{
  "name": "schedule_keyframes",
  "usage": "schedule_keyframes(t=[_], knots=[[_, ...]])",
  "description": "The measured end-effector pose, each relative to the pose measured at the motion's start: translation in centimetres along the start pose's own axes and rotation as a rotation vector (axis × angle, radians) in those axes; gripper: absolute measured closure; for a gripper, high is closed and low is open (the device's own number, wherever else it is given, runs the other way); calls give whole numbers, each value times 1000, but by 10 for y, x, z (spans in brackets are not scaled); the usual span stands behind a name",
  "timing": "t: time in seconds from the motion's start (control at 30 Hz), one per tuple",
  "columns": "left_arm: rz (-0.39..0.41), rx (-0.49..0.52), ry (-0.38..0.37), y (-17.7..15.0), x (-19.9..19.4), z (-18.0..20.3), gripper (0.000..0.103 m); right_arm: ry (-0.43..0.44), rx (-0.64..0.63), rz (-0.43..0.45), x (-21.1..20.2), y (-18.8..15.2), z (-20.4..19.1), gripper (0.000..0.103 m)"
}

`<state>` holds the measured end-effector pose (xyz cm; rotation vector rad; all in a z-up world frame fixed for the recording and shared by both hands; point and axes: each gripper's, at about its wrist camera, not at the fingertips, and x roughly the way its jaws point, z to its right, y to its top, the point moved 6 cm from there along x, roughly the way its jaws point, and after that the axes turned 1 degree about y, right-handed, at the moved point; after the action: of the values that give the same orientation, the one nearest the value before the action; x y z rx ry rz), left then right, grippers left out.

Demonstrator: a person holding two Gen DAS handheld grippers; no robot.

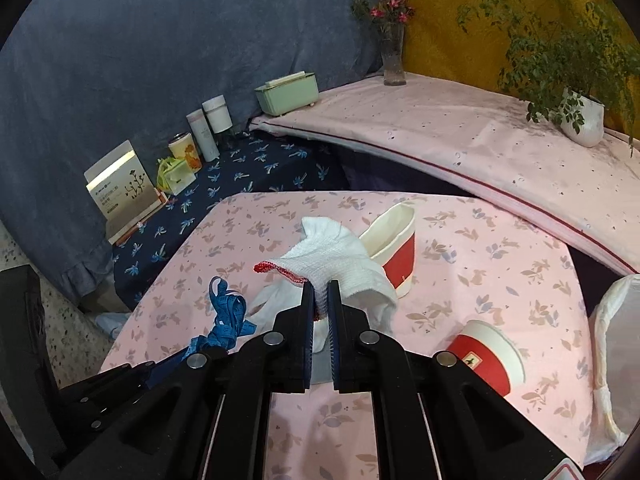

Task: Collect trash
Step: 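Grasp the blue ribbon with the left tool while the right tool grasps a white glove, then carry the ribbon and glove over the bin and open both tools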

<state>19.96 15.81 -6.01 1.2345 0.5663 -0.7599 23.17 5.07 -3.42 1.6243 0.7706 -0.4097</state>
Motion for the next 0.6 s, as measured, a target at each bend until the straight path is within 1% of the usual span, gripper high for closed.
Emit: schedule_keyframes(t=[0.33, 0.6], knots=[[17, 89, -58, -8, -19, 74, 85, -61, 49, 90, -66, 5, 54, 96], [13, 192, -114, -23, -22, 150, 85, -124, 124, 138, -110, 0, 120, 96]])
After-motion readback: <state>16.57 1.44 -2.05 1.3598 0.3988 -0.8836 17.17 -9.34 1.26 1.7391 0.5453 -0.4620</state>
